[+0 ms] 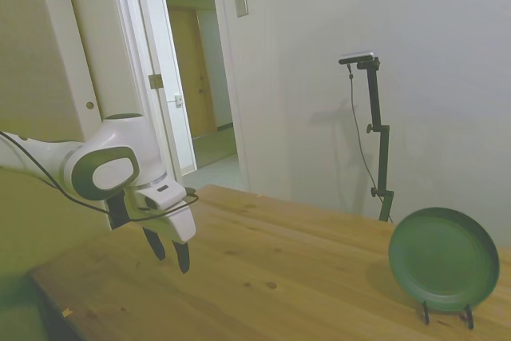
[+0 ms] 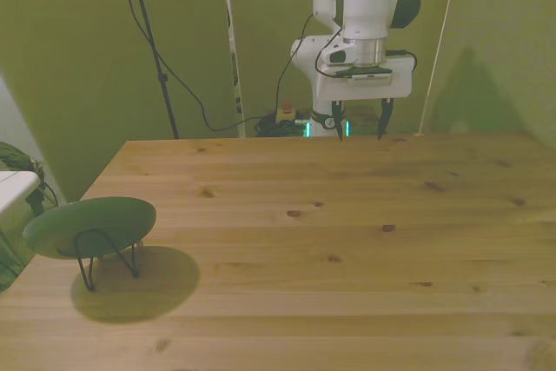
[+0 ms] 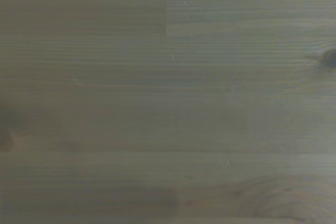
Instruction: Unload the plate
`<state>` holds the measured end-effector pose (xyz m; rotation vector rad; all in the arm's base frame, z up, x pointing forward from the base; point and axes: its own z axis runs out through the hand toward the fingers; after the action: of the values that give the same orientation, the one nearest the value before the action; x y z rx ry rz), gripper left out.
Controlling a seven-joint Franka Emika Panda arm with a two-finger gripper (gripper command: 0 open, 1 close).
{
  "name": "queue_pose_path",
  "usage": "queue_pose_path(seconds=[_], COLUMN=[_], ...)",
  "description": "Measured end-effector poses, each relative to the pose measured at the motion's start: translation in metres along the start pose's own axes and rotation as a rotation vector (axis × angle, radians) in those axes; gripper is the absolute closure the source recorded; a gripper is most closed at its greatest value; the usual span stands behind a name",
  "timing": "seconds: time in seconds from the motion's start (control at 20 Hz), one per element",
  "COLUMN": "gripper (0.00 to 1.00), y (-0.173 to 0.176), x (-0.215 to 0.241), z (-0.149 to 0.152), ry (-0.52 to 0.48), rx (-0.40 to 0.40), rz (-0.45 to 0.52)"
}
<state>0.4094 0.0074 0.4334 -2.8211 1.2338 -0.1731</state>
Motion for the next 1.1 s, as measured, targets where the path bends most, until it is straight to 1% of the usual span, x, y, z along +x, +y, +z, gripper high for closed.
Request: queue_pose_path(seconds=[0.3,0.45,0.65,0.8,0.9,1.1], gripper=[0.0,0.0,0.0,0.0,0.0,0.0], y=[0.007,0.014,0.032,0.053,0.067,0.091], x=[0.012,0.038,0.084,0.133,0.169,0.233], z=[-0.006,-0.03,-0.069,-0.097,-0.108,-0.116], ry=[-0.004,0.041,0.106,0.139,0.161,0.196], rx=[0.025,0.036,0.019,0.002,-0.007,-0.021], rz=[0.005,0.04,0.095,0.136,0.158,0.217])
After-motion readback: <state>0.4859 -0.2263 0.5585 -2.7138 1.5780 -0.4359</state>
